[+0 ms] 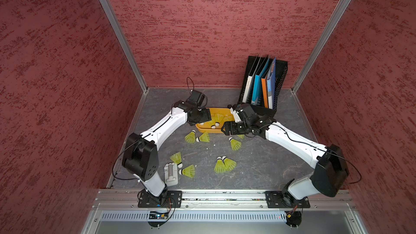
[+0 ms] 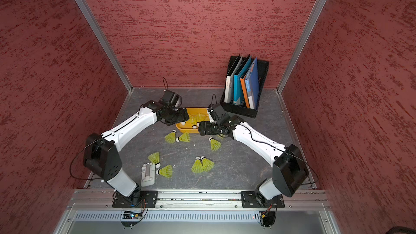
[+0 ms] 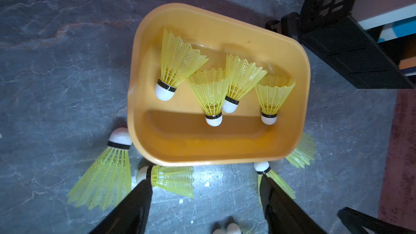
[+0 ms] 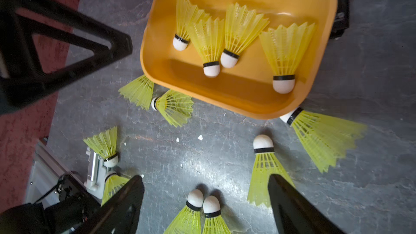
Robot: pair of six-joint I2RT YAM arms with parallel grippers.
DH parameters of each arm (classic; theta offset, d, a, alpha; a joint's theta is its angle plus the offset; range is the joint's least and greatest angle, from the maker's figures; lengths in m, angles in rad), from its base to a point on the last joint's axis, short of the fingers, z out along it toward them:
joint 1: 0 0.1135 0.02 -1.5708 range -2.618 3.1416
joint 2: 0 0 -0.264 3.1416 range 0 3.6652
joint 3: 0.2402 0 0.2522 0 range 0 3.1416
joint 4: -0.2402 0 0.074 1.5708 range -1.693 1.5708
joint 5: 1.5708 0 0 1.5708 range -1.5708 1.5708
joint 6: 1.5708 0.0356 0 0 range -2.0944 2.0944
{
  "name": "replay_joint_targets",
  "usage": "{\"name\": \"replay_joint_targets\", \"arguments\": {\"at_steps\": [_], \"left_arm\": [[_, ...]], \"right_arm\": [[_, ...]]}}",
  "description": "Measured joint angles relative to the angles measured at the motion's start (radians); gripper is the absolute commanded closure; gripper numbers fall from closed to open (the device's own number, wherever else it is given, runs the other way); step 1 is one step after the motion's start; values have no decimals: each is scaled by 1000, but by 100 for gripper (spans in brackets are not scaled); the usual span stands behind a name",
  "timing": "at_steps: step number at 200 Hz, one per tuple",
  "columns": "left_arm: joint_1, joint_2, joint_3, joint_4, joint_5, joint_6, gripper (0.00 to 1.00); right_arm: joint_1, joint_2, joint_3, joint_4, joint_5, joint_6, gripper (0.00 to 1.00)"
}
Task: Put the shuttlecocks into the storage box
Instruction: Pick up the shuttlecock at the center of the board.
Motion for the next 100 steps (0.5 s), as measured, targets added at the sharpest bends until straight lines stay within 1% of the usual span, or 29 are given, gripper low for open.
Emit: {"name": "replay_joint_targets", "arguments": {"at_steps": [27, 36, 66, 85, 100], "left_arm": [[14, -139, -134, 10, 16, -22, 13], [17, -178, -172, 3, 19, -30, 0], [26, -301, -286, -27, 19, -52, 0], [30, -376, -340, -51, 19, -55, 0], [30, -437, -373, -65, 24, -55, 0]], "right_arm": [[78, -13, -30, -4, 29, -22, 11], [99, -13, -37, -5, 39, -22, 10], [159, -8, -41, -2, 70, 0, 8], [200, 10, -41, 5, 95, 43, 2], [227, 23, -45, 14, 122, 90, 2]]}}
